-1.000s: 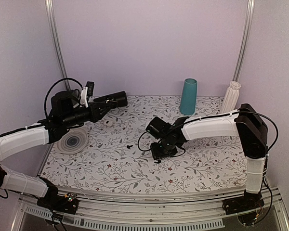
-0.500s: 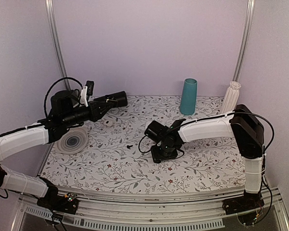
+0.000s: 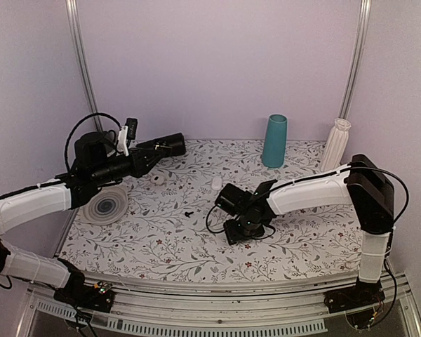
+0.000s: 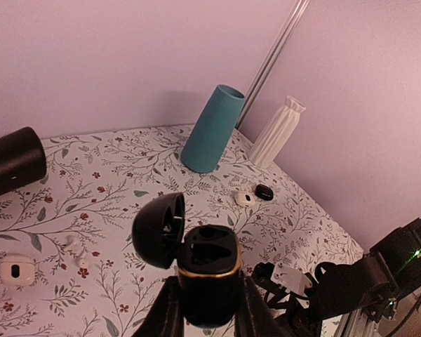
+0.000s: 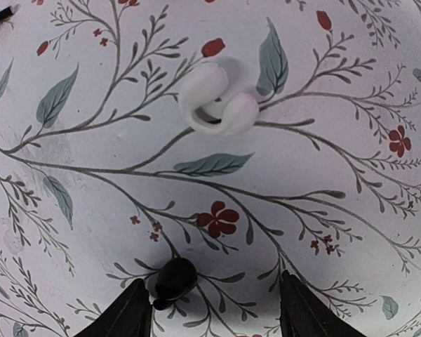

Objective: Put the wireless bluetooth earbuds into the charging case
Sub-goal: Pick up the left earbud from the center of the board.

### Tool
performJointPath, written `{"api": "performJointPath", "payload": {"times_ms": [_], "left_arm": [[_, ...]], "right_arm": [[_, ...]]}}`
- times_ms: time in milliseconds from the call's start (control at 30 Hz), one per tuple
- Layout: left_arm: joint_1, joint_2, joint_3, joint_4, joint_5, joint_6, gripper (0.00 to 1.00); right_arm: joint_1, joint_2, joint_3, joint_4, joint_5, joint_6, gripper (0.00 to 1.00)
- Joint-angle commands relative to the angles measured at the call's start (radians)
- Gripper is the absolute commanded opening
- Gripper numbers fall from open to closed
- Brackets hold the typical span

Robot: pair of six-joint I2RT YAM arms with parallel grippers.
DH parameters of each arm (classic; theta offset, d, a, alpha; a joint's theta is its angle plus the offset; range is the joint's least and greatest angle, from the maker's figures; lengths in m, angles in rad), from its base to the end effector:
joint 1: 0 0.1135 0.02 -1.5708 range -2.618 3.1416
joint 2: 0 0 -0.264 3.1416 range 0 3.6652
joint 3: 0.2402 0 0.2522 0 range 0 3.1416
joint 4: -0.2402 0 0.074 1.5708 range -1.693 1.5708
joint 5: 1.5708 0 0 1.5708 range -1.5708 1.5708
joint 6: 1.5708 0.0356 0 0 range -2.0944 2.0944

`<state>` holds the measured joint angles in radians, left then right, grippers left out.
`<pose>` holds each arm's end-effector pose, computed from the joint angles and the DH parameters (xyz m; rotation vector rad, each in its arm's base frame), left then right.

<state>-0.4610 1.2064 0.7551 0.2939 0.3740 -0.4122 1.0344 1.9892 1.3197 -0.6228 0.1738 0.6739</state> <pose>0.2435 -0.1355 0.2905 0.3333 1.7852 -0.9547 0.2028 0.3291 0.1449 -0.4726 2.7859 0.1369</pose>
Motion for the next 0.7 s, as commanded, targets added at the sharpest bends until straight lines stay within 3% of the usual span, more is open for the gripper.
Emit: {"api": "performJointPath", "payload": {"times_ms": [0,367,667], "left_arm": [[-0.019,0.013,0.029,0.02,0.004,-0.003,0.0],[-0.028,0.015,0.036,0.011,-0.011,-0.006,0.0],[-0.041,0.02,0.027,0.019,-0.01,-0.017,0.0]], "right_arm": [[0.004,-0.044,-0.057,0.006,-0.017,0.018,0.62],[-0.001,-0.003,0.029,0.1,-0.075,-0.107,0.52],[-0.032,-0.03,-0.013,0.131,-0.096,-0.14,0.42]]}}
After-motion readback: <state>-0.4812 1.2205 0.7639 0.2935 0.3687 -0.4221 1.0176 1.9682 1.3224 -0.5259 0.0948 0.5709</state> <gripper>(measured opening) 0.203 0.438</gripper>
